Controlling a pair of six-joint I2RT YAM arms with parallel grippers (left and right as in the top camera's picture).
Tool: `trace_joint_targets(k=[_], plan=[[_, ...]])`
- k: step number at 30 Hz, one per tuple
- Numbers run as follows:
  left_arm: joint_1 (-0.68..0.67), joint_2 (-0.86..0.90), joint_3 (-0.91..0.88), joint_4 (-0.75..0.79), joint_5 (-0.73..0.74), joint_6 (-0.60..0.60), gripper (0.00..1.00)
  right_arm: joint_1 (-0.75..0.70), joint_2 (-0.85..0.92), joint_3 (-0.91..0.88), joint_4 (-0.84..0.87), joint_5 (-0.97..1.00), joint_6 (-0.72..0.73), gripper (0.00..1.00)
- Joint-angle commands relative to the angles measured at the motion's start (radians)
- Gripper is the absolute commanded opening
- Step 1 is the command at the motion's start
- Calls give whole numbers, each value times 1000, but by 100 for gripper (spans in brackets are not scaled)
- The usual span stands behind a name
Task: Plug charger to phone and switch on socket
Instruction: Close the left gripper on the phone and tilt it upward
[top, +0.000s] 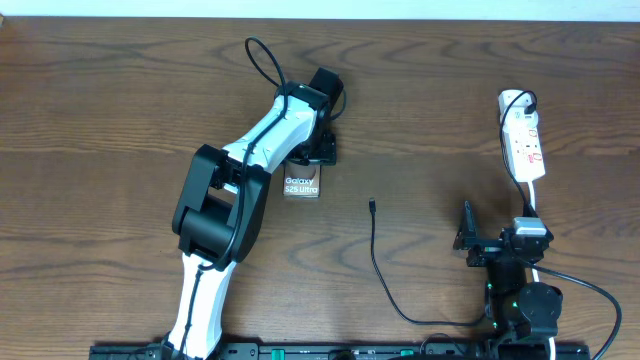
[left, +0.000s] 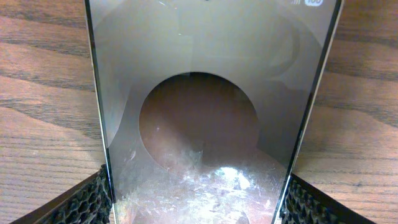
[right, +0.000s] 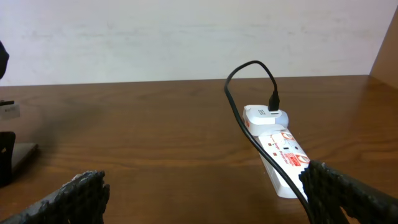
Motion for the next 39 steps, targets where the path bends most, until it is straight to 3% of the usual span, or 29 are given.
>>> trace_joint_targets(k=[1, 16, 17, 19, 31, 33, 36, 39], plan=[[4, -15, -23, -15, -28, 5, 80, -7, -5, -3, -2, -1, -11, 99], [16, -50, -23, -15, 66, 6, 80, -7, -5, -3, -2, -1, -11, 99], [16, -50, -23, -16, 66, 6, 81, -7, -5, -3, -2, -1, -11, 99], [16, -50, -24, -16, 66, 6, 92, -7, -5, -3, -2, -1, -11, 99], [16, -48, -79, 11, 48, 39, 95, -7, -5, -3, -2, -1, -11, 99], [16, -48, -88, 11, 48, 40, 93, -7, -5, -3, -2, -1, -11, 99], [16, -48, -94, 11, 48, 40, 79, -7, -5, -3, -2, -1, -11, 99], [16, -48, -94, 14, 48, 40, 75, -7, -5, -3, -2, -1, -11, 99]])
